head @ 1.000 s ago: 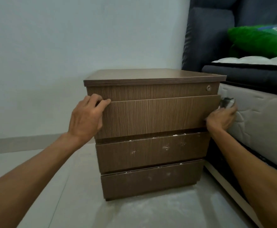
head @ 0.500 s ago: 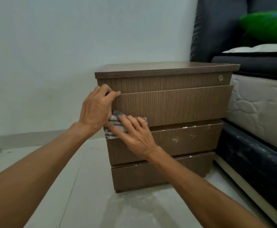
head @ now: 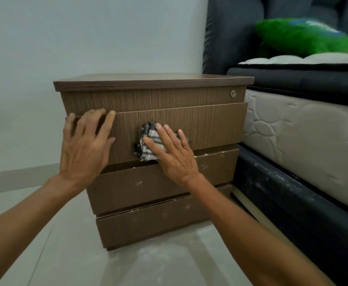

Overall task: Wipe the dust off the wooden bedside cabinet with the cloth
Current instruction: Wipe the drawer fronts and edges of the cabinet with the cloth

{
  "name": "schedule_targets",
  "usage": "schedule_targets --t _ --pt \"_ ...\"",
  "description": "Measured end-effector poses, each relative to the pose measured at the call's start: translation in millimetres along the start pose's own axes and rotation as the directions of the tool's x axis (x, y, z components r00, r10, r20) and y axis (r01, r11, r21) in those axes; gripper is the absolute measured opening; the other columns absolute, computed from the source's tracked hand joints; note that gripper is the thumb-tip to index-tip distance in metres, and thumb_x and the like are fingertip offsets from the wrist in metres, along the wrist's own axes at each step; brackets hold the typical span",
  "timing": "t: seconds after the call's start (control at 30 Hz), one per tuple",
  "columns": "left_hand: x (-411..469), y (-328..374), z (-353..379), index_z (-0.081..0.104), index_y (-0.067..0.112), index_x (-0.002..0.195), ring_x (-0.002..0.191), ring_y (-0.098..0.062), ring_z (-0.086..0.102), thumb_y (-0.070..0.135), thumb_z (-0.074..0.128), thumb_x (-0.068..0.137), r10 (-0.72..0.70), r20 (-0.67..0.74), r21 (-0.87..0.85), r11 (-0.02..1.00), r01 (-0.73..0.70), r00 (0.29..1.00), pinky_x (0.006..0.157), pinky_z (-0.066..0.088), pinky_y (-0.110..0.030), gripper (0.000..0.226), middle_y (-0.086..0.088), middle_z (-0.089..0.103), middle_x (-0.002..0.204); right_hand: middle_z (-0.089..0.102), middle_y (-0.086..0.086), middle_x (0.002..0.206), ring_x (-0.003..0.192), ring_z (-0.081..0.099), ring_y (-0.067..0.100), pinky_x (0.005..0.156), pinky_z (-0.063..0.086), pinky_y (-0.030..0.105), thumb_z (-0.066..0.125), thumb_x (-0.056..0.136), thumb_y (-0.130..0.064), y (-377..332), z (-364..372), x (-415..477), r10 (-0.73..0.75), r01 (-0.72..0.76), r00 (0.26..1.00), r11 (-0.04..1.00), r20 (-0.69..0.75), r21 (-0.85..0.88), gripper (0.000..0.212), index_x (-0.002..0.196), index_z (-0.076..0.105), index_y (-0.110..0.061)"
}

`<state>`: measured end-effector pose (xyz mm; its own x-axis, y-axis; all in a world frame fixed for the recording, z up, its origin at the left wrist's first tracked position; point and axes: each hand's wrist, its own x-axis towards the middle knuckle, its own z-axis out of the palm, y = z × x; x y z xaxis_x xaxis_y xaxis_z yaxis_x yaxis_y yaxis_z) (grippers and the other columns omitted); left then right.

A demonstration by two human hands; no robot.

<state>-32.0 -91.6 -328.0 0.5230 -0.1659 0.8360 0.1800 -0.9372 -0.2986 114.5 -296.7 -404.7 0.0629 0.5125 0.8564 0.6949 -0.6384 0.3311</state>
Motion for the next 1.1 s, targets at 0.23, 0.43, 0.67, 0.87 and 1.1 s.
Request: schedule_targets --t 0.23,0.43,0.67,0.87,1.1 --pt "2 5 9 0.038 0.003 0.143 0.128 -0.043 0.038 0.033 0.045 0.092 0.017 -0.014 0.012 1.0 -0.017 1.0 0.11 0.022 -0.053 0.059 -0.027 0.042 0.137 0.011 0.014 0.158 0.148 0.011 0.032 0.119 0.013 0.054 0.056 0.094 -0.033 71 -13 -35 0.275 -0.275 0.961 0.961 0.009 0.013 0.075 0.153 0.01 -0.029" --pt "1 6 13 0.038 0.004 0.143 0.129 -0.043 0.039 0.032 0.045 0.093 0.02 -0.045 -0.015 1.0 -0.02 0.999 0.113 0.02 -0.051 0.058 -0.027 0.043 0.137 0.017 0.017 0.158 0.141 0.027 0.039 0.111 0.031 0.057 0.061 0.091 -0.023 122 -29 -56 0.62 -0.62 0.784 0.784 -0.019 0.028 0.077 0.151 0.012 -0.03" --pt "-2 15 9 0.037 0.007 0.144 0.135 -0.038 0.035 0.021 0.058 0.092 -0.05 -0.01 -0.044 0.998 0.05 0.999 0.115 0.02 -0.048 0.058 -0.021 0.042 0.143 0.049 0.018 0.131 0.114 0.053 0.038 0.092 0.044 0.052 0.051 0.097 -0.021 126 -60 -71 0.95 -0.956 0.291 0.287 0.115 0.05 0.059 0.15 0.024 -0.022" --pt "-43 22 -9 0.053 0.013 0.124 0.116 -0.025 0.045 0.014 0.057 0.089 -0.278 0.018 -0.174 0.945 0.277 0.96 0.099 0.038 -0.044 0.036 -0.013 0.052 0.123 0.049 0.016 0.132 0.111 0.054 0.036 0.086 0.041 0.044 0.048 0.098 -0.027 70 -86 -64 0.933 -0.934 0.349 0.337 0.094 0.124 0.051 0.146 0.032 -0.02" --pt "-116 9 -2 0.053 0.017 0.128 0.101 -0.027 0.056 0.014 0.052 0.092 -0.433 0.397 -0.187 0.825 0.533 0.809 0.083 0.046 -0.041 0.037 -0.009 0.055 0.112 0.053 0.013 0.122 0.095 0.054 0.021 0.078 0.045 0.033 0.052 0.095 -0.015 -15 -94 -36 0.715 -0.726 0.679 0.62 0.166 0.299 0.052 0.145 0.038 -0.012"
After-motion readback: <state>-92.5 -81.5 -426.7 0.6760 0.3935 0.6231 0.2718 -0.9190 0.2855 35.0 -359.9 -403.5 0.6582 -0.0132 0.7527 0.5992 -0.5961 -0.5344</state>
